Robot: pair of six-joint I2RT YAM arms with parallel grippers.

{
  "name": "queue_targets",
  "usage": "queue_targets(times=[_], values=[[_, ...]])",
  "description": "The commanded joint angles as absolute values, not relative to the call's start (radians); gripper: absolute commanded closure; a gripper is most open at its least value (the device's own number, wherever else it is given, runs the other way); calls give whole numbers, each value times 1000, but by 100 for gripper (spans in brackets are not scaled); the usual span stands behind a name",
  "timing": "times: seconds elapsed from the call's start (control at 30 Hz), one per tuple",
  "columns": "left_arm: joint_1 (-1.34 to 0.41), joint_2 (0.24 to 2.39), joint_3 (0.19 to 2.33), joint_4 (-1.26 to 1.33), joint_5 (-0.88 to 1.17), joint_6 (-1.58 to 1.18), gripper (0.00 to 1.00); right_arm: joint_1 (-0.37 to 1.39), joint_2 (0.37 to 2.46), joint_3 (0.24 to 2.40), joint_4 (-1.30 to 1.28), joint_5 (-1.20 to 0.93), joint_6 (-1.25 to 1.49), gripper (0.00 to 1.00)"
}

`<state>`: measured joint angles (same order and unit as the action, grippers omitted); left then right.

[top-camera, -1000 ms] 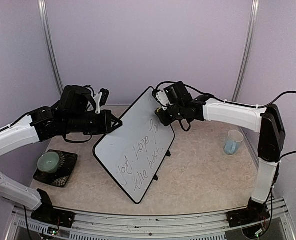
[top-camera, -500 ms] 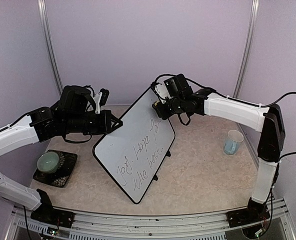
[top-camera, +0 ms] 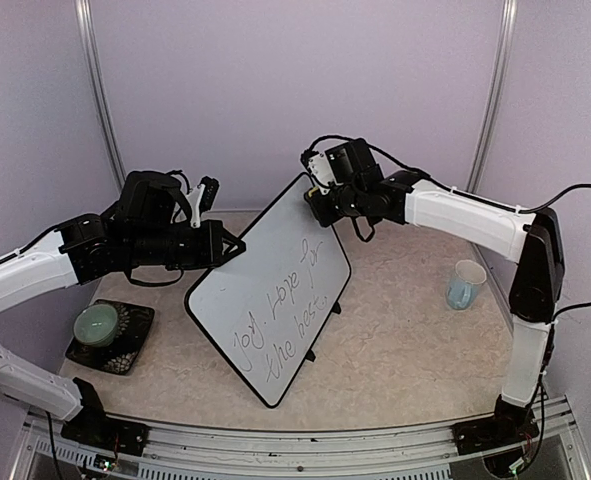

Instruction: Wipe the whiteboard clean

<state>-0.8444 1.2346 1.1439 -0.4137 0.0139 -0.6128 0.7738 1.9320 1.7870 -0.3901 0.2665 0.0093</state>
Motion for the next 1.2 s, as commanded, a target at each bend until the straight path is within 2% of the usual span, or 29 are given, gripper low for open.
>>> queue_targets(times=[0.0, 0.2, 0.47, 1.17], values=[[-861, 1211, 1135, -378, 85, -583, 100, 775, 1962, 1800, -340, 348, 18, 100], [-858, 1207, 1134, -379, 85, -581, 100, 774, 1962, 1785, -275, 329, 20, 100], [-853, 1213, 1136, -376, 94, -580, 100, 795, 1924, 1639, -124, 162, 22, 100], [-853, 1217, 1141, -375, 95, -585, 100, 920, 1842, 1515, -81, 164, -28, 100]])
